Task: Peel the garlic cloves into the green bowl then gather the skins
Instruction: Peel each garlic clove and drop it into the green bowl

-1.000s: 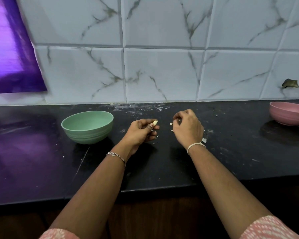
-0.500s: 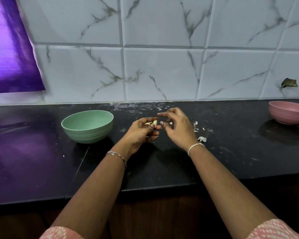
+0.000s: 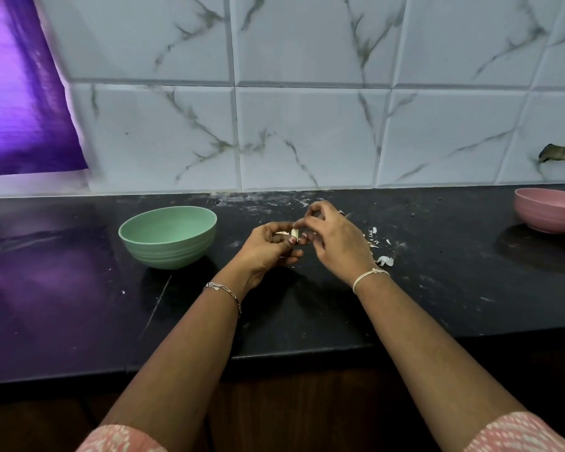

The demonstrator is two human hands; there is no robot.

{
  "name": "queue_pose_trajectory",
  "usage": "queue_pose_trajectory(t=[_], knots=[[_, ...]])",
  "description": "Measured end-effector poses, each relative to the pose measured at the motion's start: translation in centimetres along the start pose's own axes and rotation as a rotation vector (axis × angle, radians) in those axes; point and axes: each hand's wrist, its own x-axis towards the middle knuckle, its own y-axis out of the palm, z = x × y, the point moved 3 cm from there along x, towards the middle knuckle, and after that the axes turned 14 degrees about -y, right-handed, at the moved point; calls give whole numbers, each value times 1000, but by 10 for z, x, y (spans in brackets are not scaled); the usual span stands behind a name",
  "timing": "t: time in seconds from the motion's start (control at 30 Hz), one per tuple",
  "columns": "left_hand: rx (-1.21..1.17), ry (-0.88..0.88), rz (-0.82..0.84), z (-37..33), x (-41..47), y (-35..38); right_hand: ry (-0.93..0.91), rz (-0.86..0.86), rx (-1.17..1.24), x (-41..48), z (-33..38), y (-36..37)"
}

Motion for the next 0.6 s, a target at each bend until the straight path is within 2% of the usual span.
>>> queue_pose_trajectory(t=[0.17, 0.43, 0.6], knots=[[51, 23, -28, 0, 0, -1, -28, 45, -28, 1, 3, -1], [91, 29, -33, 2, 0, 0, 71, 92, 61, 0, -1, 3], [110, 53, -58, -1, -3, 2, 100, 179, 109, -1, -2, 11]])
